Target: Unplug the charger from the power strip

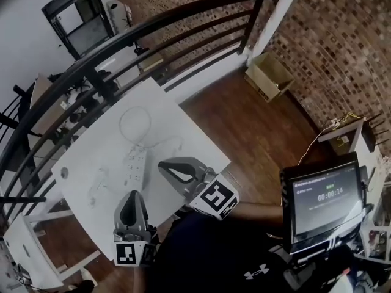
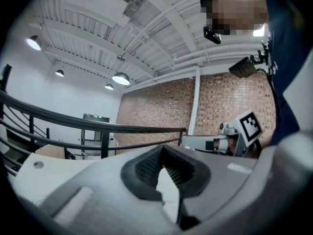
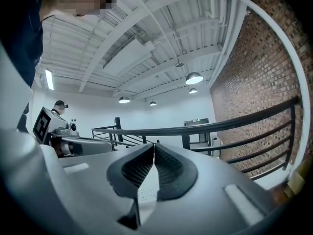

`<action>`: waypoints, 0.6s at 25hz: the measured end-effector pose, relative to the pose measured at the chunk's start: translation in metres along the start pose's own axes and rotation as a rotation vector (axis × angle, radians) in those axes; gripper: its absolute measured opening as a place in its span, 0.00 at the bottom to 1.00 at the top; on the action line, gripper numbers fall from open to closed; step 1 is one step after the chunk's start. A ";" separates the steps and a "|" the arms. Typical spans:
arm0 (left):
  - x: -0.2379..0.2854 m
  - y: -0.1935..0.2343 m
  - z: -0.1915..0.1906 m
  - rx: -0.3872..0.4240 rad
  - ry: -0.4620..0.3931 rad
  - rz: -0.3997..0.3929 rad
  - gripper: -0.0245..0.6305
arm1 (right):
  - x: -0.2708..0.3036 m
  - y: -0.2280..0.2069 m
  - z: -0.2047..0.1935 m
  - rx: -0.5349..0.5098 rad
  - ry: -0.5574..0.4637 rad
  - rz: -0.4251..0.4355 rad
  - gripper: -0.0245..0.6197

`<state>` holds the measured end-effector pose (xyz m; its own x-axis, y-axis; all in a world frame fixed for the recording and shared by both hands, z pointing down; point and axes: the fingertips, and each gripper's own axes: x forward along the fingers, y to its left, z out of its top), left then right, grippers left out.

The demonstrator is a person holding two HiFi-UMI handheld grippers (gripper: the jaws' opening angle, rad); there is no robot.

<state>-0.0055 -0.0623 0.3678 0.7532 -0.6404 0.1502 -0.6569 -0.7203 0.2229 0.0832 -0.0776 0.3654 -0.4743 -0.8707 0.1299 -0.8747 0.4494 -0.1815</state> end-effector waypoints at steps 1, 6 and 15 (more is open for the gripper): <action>0.000 -0.002 0.001 0.004 0.001 -0.008 0.05 | -0.001 0.000 0.000 0.002 0.000 -0.004 0.06; -0.013 -0.006 0.001 0.035 0.011 -0.014 0.05 | -0.008 0.013 0.007 0.036 -0.016 0.005 0.06; 0.002 0.009 -0.005 0.003 0.004 0.012 0.05 | 0.006 -0.007 -0.015 0.004 0.038 -0.005 0.06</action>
<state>-0.0092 -0.0685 0.3751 0.7453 -0.6481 0.1567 -0.6661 -0.7133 0.2182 0.0852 -0.0834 0.3825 -0.4732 -0.8648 0.1678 -0.8768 0.4439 -0.1850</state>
